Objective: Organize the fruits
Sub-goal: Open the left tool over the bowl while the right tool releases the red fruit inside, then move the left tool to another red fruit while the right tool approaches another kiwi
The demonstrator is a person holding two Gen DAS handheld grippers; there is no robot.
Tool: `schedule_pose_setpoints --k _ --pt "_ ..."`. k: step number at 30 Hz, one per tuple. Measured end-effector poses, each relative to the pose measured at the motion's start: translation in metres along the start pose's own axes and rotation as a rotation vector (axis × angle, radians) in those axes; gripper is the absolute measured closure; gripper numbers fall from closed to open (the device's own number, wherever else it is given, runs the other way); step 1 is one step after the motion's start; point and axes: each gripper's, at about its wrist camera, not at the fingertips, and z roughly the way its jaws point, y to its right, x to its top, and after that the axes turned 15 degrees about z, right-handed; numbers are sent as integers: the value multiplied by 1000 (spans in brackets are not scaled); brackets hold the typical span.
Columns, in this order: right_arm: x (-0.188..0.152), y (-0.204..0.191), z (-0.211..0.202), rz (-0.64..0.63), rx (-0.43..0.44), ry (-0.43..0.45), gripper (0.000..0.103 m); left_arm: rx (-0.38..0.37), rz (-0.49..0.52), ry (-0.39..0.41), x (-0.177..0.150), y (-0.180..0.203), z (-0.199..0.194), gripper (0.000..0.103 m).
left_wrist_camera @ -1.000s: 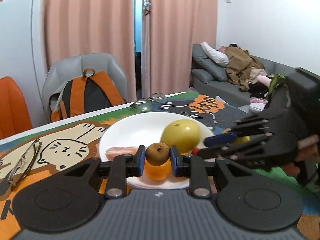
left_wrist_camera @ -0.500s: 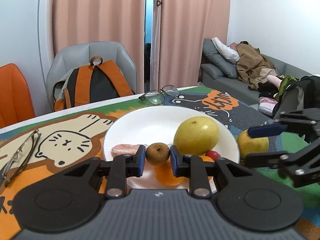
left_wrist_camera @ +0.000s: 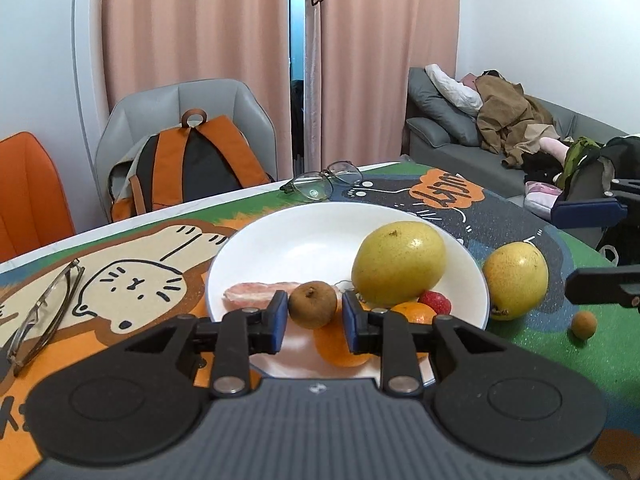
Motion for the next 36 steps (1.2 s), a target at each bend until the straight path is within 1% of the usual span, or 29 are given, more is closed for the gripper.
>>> schedule_pose_setpoints --k 2,4,5,7,10,12,15,17,18,20,22,25,28,31,33,36 --pt "-1 -1 -2 -1 -7 3 35 4 3 -3 0 0 0 74" --pt "-1 0 -2 4 -8 2 34 24 26 -5 0 3 -1 66" --pt "-2 1 -2 6 -9 4 32 32 34 -7 1 3 -1 64" --pt "-2 2 -3 9 -12 7 29 31 29 -8 1 2 -2 47" --pt "-3 5 -4 14 -20 11 28 33 24 10 2 2 -6 35" --pt "-3 8 -5 25 -26 15 25 45 30 16 4 3 -8 30" --pt "-2 14 -7 42 -33 22 20 53 30 30 6 3 -13 29" --pt "-2 19 -8 52 -39 24 10 51 26 45 8 4 -18 28" --pt "-2 22 -8 61 -42 20 8 50 28 52 8 5 -21 25" --pt "-2 28 -8 80 -46 15 0 44 44 67 9 9 -26 20" --pt "-3 33 -8 99 -55 15 0 28 60 80 9 14 -32 17" --pt "-6 38 -5 110 -61 -7 0 -11 75 84 6 23 -39 14" --pt "-11 39 -5 94 -83 -17 0 -45 107 88 4 33 -45 13" --pt "-18 40 -9 76 -86 -29 0 -100 156 94 -2 45 -52 13" --pt "-23 39 -12 56 -94 -38 0 -120 185 99 -7 52 -55 13" --pt "-31 37 -16 25 -110 -53 0 -152 229 86 -14 62 -57 13"
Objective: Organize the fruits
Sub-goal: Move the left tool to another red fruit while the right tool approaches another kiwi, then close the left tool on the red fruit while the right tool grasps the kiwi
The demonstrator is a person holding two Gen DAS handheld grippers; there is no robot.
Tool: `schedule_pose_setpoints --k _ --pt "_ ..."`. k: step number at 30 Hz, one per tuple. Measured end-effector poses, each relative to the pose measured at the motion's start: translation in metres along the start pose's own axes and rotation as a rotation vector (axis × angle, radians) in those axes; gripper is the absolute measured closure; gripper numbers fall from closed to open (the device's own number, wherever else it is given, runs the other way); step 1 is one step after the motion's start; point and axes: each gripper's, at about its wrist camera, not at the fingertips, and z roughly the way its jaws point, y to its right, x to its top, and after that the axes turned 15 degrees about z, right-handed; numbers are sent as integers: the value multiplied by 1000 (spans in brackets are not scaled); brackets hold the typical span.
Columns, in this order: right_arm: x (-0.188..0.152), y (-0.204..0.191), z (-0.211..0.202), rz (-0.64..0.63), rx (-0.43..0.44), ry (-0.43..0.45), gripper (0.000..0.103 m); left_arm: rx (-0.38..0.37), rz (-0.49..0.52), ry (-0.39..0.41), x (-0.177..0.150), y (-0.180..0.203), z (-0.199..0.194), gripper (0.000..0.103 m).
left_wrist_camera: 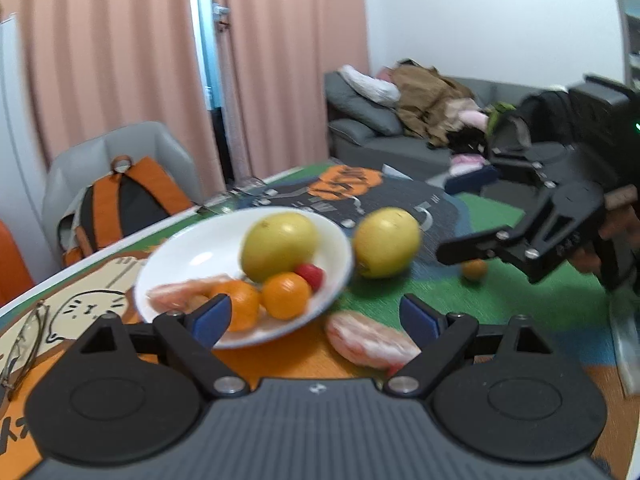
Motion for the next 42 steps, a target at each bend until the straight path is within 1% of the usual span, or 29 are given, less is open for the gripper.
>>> schedule_pose_setpoints --k 2,7,12,15,20,23,27,28,30,31,33,34,35,36,37,38,42 --pt "-3 1 -1 -8 -1 -13 0 -24 15 -10 -3 5 0 13" --pt "-13 1 -5 -23 9 -50 0 -67 4 -15 -9 7 0 13" --pt "-17 2 -10 -23 13 -56 1 -104 1 -19 -12 12 1 13" --pt "-18 2 -11 -20 19 -75 7 -123 18 -32 -12 18 2 13" --pt "-23 3 -9 -17 6 -125 22 -160 25 -44 -12 23 4 13" --pt "-25 4 -9 -16 6 -137 23 -160 33 -58 -12 25 6 14" --pt "-27 4 -10 -9 8 -141 25 -183 22 -71 -14 26 8 14" --pt "-27 4 -11 -8 5 -141 27 -190 22 -76 -14 27 10 15" --pt "-28 5 -11 -2 -1 -143 35 -200 26 -85 -16 28 11 16" --pt "-28 5 -11 2 -4 -148 41 -205 29 -90 -17 30 12 16" --pt "-29 7 -11 13 -15 -150 46 -220 34 -97 -18 32 13 16" --pt "-29 9 -11 21 -21 -151 50 -224 38 -98 -18 34 13 16" --pt "-29 9 -11 22 -27 -147 57 -229 41 -98 -19 35 14 16" --pt "-29 10 -11 24 -33 -144 62 -233 43 -98 -19 36 14 16" --pt "-28 11 -12 24 -41 -140 73 -236 45 -96 -19 36 14 16" --pt "-28 11 -12 25 -49 -137 80 -240 45 -95 -18 37 14 16" --pt "-30 12 -15 18 -49 -132 80 -252 47 -93 -17 39 15 16"
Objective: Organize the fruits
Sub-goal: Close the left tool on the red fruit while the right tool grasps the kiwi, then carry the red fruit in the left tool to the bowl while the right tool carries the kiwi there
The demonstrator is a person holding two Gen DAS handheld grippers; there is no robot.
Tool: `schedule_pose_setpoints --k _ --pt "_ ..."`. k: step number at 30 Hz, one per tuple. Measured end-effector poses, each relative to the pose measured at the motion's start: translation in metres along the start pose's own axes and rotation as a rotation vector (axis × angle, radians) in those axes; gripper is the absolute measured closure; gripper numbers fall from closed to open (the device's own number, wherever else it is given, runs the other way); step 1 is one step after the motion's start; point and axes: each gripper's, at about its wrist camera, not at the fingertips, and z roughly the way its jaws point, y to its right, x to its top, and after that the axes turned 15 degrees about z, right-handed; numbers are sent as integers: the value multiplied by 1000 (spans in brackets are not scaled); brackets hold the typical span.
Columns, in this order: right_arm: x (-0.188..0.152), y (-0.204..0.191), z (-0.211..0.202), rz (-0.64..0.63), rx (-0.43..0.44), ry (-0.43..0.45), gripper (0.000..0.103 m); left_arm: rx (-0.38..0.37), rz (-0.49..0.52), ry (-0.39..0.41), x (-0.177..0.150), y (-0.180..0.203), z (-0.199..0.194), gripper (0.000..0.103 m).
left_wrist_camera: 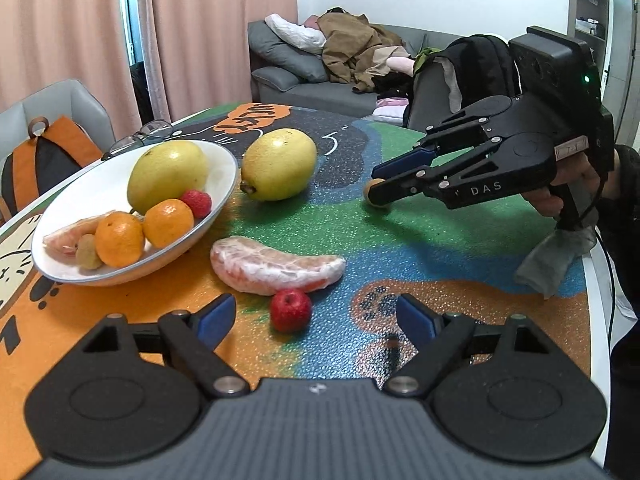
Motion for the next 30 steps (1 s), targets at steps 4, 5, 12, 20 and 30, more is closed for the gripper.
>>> schedule_pose_setpoints --k 4,5,12,20,30 --pt "-1 -3 -1 -11 7 -2 81 -13 1 0 0 1 4 18" --pt "-1 -3 -1 -13 5 -2 81 -10 -2 1 0 1 5 23" --pt "0 -6 -1 -23 17 -10 81 -20 -8 -9 -2 -1 10 48" --pt "4 -11 -5 -36 24 -1 81 -4 -28 -11 -3 -7 7 74" --pt "32 -22 -8 -48 66 48 81 7 -38 -7 -5 -8 5 81"
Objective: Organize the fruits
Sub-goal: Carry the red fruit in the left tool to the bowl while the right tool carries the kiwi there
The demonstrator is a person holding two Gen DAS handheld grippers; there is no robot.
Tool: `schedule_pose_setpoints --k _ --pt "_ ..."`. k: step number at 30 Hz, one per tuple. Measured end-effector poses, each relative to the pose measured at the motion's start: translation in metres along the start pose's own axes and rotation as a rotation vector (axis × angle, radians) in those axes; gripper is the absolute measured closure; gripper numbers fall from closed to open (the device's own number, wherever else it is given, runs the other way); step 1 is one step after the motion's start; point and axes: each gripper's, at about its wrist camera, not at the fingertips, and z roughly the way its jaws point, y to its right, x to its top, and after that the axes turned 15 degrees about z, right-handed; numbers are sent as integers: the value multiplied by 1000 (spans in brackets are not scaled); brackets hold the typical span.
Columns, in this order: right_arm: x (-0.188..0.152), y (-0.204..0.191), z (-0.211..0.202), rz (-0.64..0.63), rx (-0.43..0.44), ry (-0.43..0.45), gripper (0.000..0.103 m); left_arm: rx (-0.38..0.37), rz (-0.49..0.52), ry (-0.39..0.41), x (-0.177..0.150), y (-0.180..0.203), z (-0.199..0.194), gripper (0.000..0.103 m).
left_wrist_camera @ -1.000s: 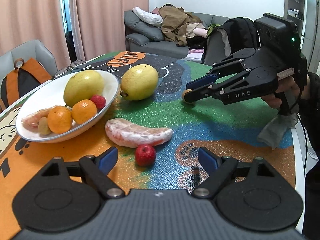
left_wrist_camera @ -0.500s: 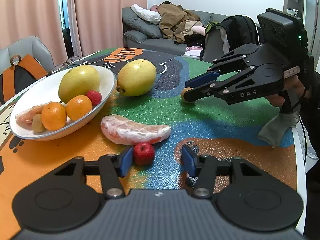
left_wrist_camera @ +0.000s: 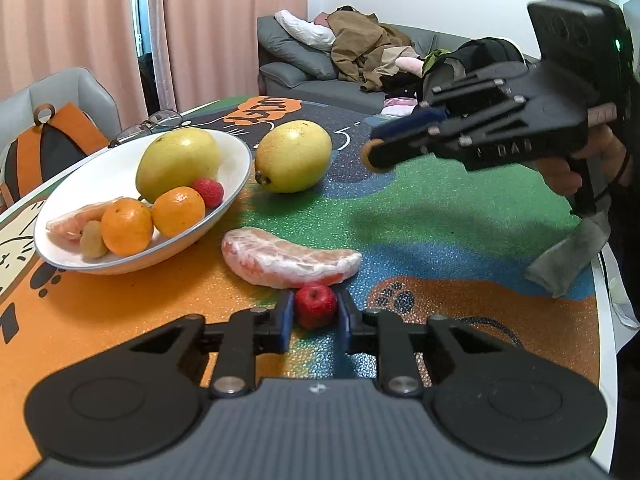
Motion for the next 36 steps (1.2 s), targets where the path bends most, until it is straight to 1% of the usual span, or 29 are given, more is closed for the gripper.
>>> schedule_pose_setpoints --k 12,18,21,24,30,33,36 --pt "47 -11 25 17 68 50 81 13 4 26 4 0 -10 81" --pt "75 -20 56 31 69 57 81 24 -7 37 8 -1 -16 81" --pt "86 -19 74 68 75 57 81 29 -16 47 10 -3 -20 81" --pt "93 -15 96 106 46 38 81 43 -26 55 10 -6 -22 81" --pt "95 -13 127 146 45 29 81 66 -45 75 13 -13 -27 81" --pt "99 -18 140 147 22 19 81 99 -60 95 16 -21 -31 81" --pt "102 -19 148 158 17 9 81 120 -77 108 21 -31 -33 81"
